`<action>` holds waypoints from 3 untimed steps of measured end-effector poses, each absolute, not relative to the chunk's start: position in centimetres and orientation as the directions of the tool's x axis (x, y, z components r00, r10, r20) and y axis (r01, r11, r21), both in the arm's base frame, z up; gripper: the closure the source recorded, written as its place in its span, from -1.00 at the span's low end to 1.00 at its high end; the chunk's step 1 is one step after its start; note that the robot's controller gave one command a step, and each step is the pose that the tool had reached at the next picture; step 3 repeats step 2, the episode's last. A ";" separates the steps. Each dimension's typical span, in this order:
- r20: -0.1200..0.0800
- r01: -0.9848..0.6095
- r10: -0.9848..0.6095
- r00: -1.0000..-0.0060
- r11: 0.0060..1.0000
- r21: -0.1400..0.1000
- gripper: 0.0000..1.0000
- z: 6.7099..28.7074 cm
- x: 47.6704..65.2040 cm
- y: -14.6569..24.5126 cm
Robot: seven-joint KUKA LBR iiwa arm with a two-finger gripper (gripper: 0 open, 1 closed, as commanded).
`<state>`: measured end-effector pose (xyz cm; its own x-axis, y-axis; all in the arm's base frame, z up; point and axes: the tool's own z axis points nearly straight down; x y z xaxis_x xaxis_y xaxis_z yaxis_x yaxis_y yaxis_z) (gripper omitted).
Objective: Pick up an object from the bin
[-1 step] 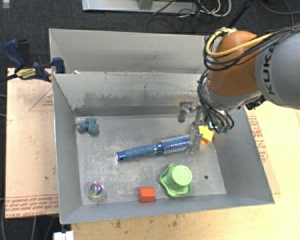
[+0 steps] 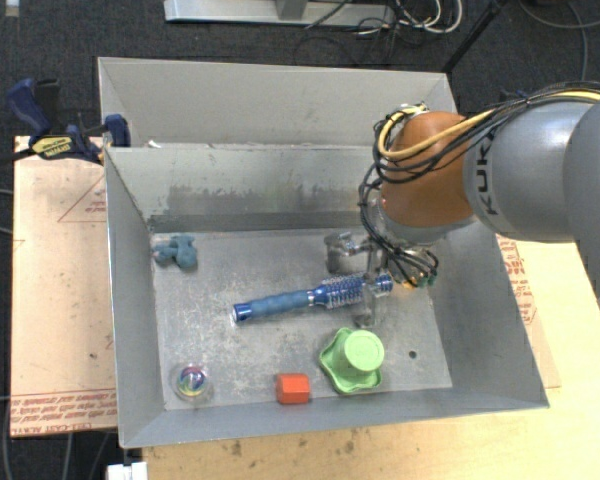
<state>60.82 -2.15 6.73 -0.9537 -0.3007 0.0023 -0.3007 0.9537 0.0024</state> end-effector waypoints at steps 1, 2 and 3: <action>0.000 -0.300 -0.300 -0.954 0.954 0.002 1.00 6.9 60.9 -2.2; -0.011 -0.329 -0.329 -0.944 0.944 -0.003 1.00 22.1 61.7 -1.3; -0.011 -0.329 -0.329 -0.944 0.944 -0.003 1.00 22.1 61.7 -1.3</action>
Offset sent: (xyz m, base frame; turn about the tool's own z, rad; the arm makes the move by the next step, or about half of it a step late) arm 0.0000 0.0000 0.0000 0.0000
